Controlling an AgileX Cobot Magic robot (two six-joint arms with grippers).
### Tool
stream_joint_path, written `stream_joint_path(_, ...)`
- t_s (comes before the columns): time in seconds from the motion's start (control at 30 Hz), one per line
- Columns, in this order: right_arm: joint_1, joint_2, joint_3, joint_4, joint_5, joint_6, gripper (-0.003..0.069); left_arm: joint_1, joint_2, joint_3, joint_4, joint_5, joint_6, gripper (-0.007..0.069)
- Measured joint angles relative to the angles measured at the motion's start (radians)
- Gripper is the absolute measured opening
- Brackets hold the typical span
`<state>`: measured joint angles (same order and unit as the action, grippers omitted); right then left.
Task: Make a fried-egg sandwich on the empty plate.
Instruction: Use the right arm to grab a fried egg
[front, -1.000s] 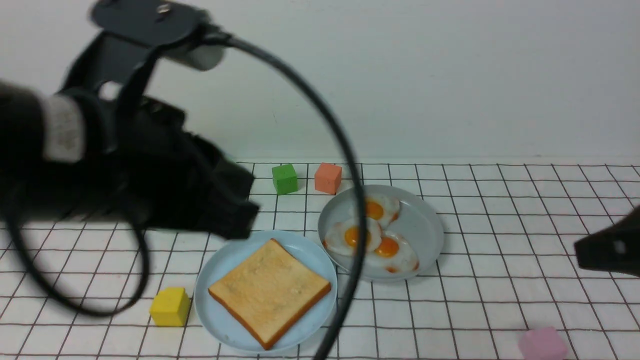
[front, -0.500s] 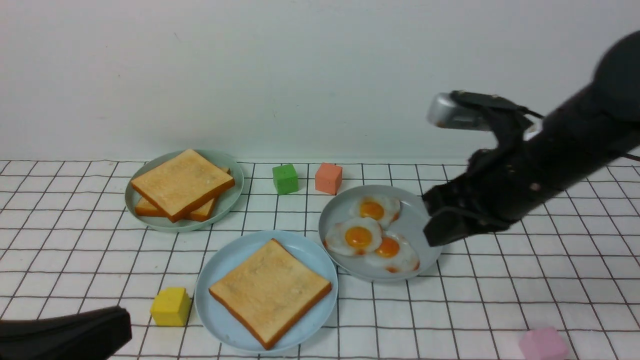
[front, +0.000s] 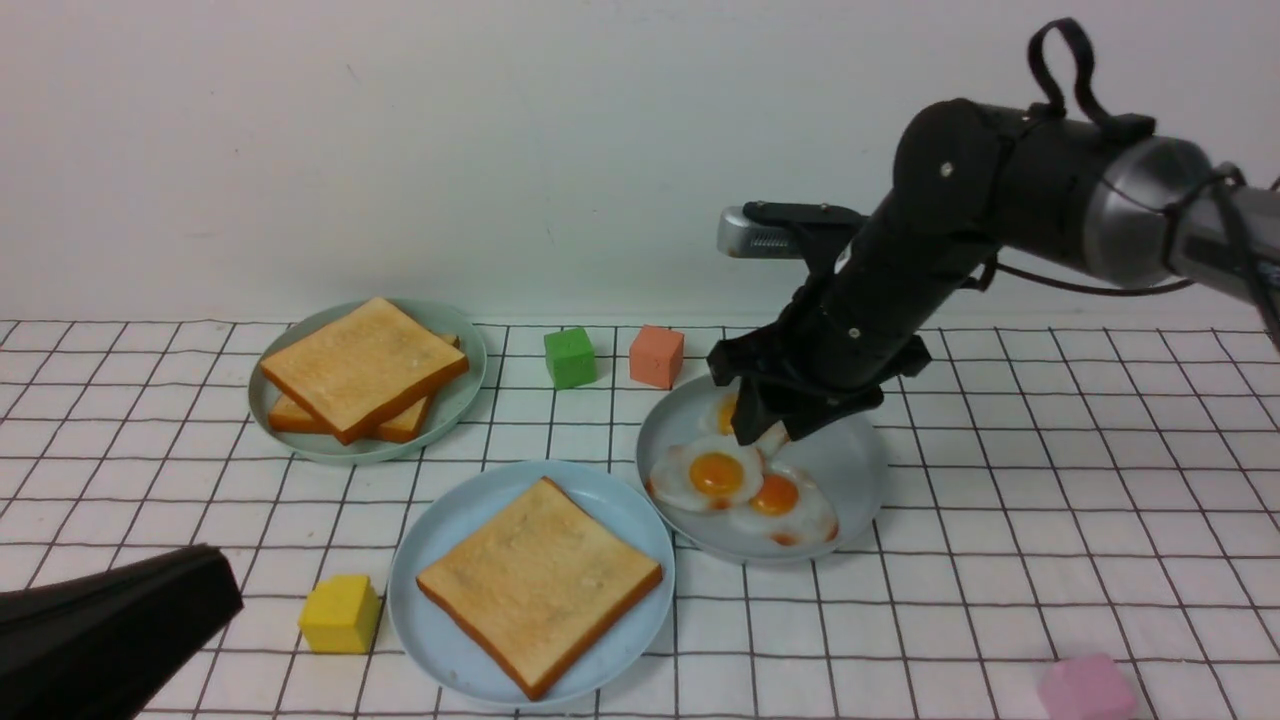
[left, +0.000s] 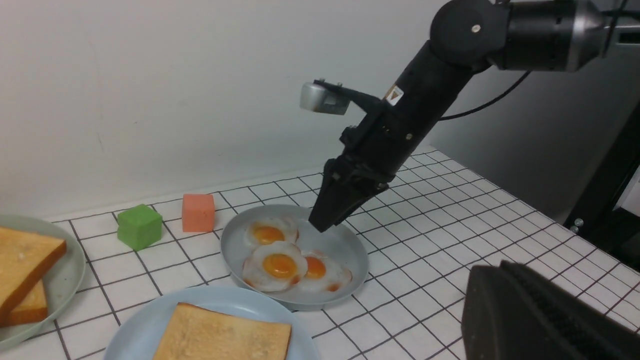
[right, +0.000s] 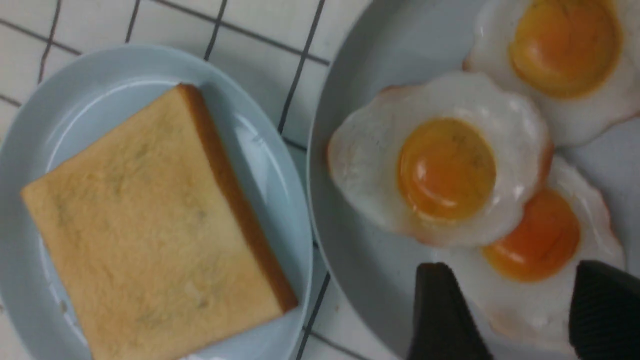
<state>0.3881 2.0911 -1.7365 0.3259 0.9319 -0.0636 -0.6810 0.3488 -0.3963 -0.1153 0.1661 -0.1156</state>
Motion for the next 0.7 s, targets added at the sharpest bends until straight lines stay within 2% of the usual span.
stream_joint_path(0.3, 0.000, 0.150, -0.128, -0.040, -0.053, 0.006, 0.0392, 0.000, 0.000, 0.000, 0.000, 0.023, 0.000, -0.0013)
stream_joint_path(0.7, 0.000, 0.202, -0.140, -0.054, -0.096, 0.006, 0.0391, 0.000, 0.000, 0.000, 0.000, 0.040, 0.000, -0.0013)
